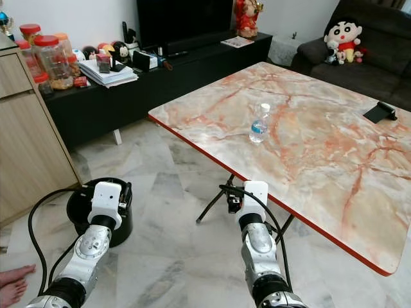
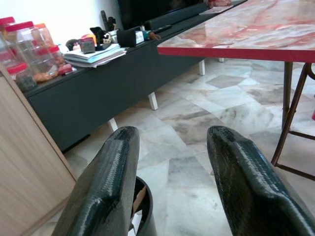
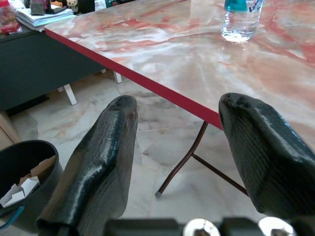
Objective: Picking trash to rubbish bin
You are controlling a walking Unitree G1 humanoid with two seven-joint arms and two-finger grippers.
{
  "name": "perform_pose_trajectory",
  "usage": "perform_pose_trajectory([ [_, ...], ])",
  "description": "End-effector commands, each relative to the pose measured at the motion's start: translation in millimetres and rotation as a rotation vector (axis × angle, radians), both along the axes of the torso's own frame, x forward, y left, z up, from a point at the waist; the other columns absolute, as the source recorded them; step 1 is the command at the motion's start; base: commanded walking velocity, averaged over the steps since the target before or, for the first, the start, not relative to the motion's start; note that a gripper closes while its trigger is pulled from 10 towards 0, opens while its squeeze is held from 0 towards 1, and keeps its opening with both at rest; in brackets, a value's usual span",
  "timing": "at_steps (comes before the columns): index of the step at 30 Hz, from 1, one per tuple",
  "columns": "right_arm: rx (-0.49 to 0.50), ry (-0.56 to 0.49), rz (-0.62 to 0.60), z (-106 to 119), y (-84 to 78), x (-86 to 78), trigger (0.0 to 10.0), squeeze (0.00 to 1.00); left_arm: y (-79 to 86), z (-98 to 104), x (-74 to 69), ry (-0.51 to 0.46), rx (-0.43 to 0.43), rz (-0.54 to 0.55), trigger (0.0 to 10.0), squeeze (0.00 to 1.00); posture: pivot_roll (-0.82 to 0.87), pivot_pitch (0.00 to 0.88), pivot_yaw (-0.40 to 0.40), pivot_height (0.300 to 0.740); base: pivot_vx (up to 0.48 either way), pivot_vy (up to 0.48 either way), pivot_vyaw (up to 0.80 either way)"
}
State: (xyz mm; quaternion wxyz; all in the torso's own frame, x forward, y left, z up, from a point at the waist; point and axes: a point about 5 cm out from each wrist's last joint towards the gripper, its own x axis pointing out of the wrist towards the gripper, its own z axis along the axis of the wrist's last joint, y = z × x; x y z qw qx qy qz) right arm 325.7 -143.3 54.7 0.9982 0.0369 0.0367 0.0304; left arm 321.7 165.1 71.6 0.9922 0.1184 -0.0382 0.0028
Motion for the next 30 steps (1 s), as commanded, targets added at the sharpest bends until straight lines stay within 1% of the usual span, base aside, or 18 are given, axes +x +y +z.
perform_pose_trajectory([
  [1, -0.009, -0.028, 0.010, 6.4, 0.6, 3.5, 10.0, 0.00, -2.7, 0.3, -1.0, -0.006, -0.005, -0.012, 10.0, 0.00, 0.13, 0.000, -0.070, 0.740, 0.000, 0.000, -0.80],
  [11, -0.007, -0.031, 0.019, 7.3, 2.7, 3.9, 10.0, 0.00, -7.5, -0.2, -2.4, -0.011, 0.005, -0.018, 10.0, 0.00, 0.13, 0.000, -0.072, 0.740, 0.000, 0.000, -0.80],
  [15, -0.007, -0.029, 0.021, 6.9, 3.3, 3.7, 10.0, 0.00, -7.8, -0.5, -2.5, -0.009, 0.016, -0.015, 10.0, 0.00, 0.13, 0.000, -0.072, 0.740, 0.000, -0.412, -0.80],
  [30, -0.004, -0.026, 0.025, 6.2, 4.9, 3.2, 10.0, 0.00, -9.9, 1.4, -2.7, -0.023, 0.003, -0.028, 10.0, 0.00, 0.13, 0.000, -0.071, 0.740, 0.000, 0.000, -0.80],
])
